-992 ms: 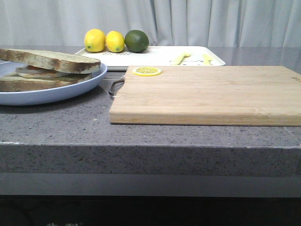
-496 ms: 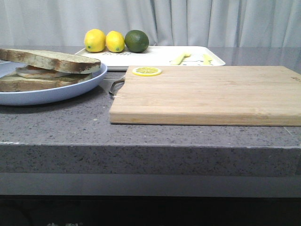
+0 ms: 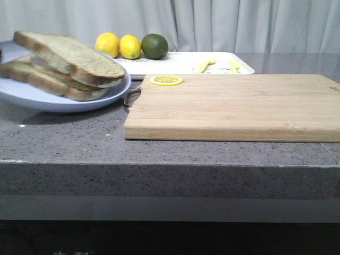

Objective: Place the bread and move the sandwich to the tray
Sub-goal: 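Lift the plate with the left gripper and set it on the white tray, then open the left gripper and withdraw it from the plate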

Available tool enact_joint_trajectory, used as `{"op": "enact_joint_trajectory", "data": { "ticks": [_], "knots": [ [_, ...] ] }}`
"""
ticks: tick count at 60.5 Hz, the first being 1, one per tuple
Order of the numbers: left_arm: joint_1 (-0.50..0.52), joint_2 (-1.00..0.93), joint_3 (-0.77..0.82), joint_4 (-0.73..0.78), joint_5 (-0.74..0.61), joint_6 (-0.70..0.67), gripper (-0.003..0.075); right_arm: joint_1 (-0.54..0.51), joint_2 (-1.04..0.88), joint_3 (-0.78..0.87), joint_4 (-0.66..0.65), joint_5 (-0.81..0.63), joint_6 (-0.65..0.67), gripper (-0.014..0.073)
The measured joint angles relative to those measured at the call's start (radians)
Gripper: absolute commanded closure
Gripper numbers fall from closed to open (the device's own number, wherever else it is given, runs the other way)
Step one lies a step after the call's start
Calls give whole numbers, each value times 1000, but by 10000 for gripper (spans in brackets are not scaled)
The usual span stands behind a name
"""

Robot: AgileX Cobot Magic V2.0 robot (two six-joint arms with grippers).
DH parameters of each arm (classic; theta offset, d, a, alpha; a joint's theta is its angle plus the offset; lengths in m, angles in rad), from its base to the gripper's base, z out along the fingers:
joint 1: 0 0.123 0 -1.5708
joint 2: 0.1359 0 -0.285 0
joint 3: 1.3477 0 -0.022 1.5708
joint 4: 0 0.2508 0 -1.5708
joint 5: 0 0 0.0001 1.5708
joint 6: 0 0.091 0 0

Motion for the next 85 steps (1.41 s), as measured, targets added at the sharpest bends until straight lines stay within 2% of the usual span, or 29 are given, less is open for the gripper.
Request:
{"op": "enact_joint_trajectory", "data": {
  "ticks": [14, 28, 43, 58, 64, 77, 82, 85],
  "knots": [
    [-76, 53, -182, -94, 12, 5, 738, 0, 0, 0, 0, 0, 0, 214],
    [-84, 241, -393, -222, 28, -15, 738, 0, 0, 0, 0, 0, 0, 214],
    [-84, 449, -562, -236, 26, -115, 736, 0, 0, 0, 0, 0, 0, 214],
    [-84, 560, -628, -249, -9, -196, 730, 0, 0, 0, 0, 0, 0, 214],
    [-84, 578, -632, -260, -16, -205, 671, 0, 0, 0, 0, 0, 0, 214],
    [-84, 585, -640, -298, -20, -217, 395, 0, 0, 0, 0, 0, 0, 214],
    [-84, 585, -641, -304, -20, -218, 341, 0, 0, 0, 0, 0, 0, 214],
    [-84, 585, -641, -308, -17, -216, 339, 0, 0, 0, 0, 0, 0, 214]
  ]
}}
